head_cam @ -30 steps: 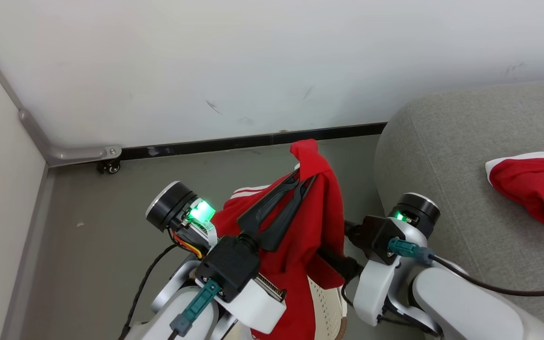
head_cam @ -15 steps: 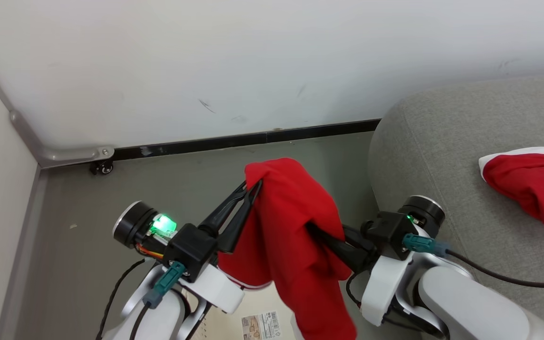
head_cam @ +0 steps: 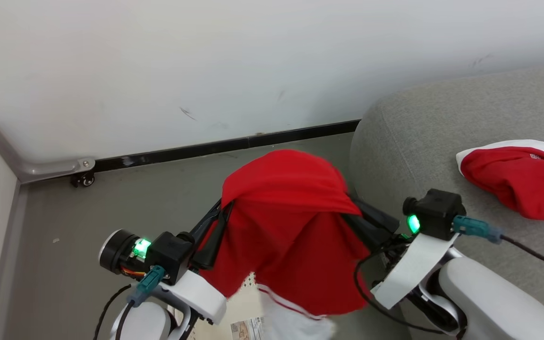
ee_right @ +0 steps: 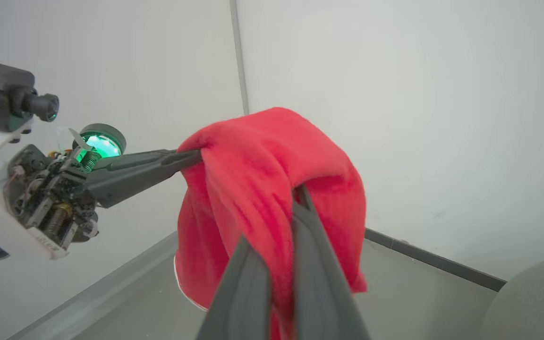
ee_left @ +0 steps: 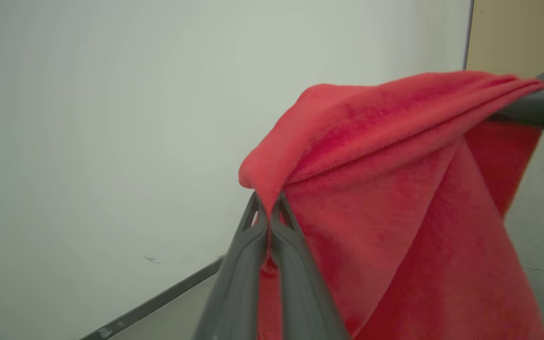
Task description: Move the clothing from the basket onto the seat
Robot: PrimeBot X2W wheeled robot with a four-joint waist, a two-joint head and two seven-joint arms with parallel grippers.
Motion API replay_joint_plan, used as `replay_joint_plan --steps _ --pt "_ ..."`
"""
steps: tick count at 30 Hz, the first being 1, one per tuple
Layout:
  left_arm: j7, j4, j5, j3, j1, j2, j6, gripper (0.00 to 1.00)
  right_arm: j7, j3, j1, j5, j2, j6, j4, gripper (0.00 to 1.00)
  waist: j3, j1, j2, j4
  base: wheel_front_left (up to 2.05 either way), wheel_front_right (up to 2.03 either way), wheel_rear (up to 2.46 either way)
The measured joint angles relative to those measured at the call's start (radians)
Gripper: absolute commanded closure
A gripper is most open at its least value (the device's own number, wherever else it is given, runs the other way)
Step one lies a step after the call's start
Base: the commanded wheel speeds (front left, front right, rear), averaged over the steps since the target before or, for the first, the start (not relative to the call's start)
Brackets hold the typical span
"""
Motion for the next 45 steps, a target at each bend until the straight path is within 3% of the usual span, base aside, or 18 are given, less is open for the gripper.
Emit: replay_joint_plan --steps 2,3,18,31,45 --pt "0.0 0.0 -0.009 0.004 0.0 -0.013 0.0 0.11 -0.009 -0.018 0.0 0.002 -0.004 0.0 -0.001 1.0 -0.002 0.0 0.0 -0.006 0.0 0.0 0.0" --pt "0.0 -0.002 -0.016 0.007 0.002 -0.02 0.0 0.0 -0.015 -0.027 0.0 0.004 -0.005 0.0 -0.001 1.0 -0.003 0.0 0.0 -0.009 0.0 0.0 0.0" --pt "0.0 -0.072 -0.058 0.073 0.043 -0.05 0.031 0.0 -0.054 -0.199 0.006 0.03 -0.061 0.0 -0.001 1.0 -0.01 0.0 0.0 -0.023 0.0 0.0 0.0" --pt "0.0 -0.09 -0.059 0.098 0.095 -0.05 0.043 0.0 -0.078 -0.432 0.162 0.023 -0.107 0.0 -0.012 1.0 -0.019 0.0 0.0 -0.063 0.0 0.0 0.0" --pt "0.0 -0.088 -0.059 0.105 0.104 -0.056 0.032 0.0 -0.082 -0.561 0.312 -0.029 -0.087 0.0 -0.112 1.0 -0.021 0.0 0.0 -0.14 0.0 0.0 0.0"
